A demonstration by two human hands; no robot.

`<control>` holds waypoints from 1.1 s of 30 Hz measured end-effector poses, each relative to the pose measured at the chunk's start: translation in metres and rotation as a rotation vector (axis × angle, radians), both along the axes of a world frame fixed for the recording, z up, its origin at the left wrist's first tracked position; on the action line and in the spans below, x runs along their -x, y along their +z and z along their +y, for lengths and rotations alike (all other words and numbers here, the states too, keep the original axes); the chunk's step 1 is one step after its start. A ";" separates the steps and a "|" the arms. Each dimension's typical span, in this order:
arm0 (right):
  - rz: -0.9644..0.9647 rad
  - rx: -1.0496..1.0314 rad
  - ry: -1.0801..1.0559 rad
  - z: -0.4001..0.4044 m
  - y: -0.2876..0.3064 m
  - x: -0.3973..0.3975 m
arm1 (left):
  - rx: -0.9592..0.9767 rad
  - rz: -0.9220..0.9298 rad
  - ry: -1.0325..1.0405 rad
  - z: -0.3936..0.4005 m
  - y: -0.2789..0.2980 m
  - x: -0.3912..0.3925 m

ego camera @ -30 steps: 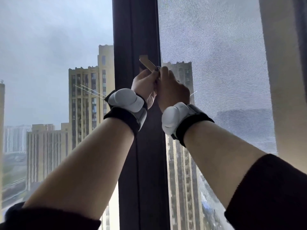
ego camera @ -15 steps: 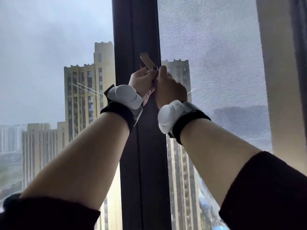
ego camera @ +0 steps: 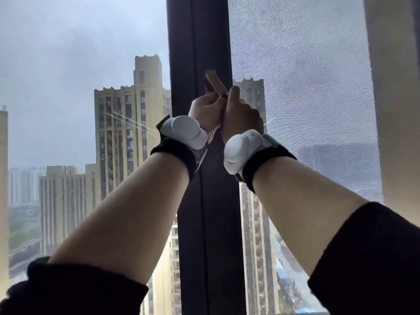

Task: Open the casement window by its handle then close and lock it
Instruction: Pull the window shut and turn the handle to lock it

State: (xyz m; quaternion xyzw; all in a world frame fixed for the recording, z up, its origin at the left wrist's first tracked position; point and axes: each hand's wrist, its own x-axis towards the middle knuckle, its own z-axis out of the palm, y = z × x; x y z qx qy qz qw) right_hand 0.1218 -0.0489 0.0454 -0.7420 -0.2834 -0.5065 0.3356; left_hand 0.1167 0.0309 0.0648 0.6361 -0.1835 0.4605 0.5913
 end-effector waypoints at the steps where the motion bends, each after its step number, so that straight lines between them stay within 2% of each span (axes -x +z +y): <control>1: -0.007 -0.007 -0.002 0.000 0.000 -0.002 | 0.009 0.004 0.007 0.000 0.001 0.000; 4: -0.009 -0.024 0.057 0.000 -0.002 -0.007 | 0.033 0.019 0.022 -0.003 0.004 0.001; 8: 0.063 -0.137 0.256 -0.002 -0.013 -0.006 | 0.048 0.015 0.006 -0.007 0.003 -0.001; 14: 0.174 -0.302 0.442 -0.007 -0.026 -0.015 | 0.121 0.044 -0.211 -0.019 -0.002 0.001; 19: 0.212 -0.312 0.459 -0.007 -0.023 -0.014 | 0.103 0.016 -0.146 -0.014 -0.002 -0.002; 33: 0.150 -0.274 0.427 -0.001 -0.029 -0.001 | 0.022 0.056 -0.018 -0.009 -0.002 0.012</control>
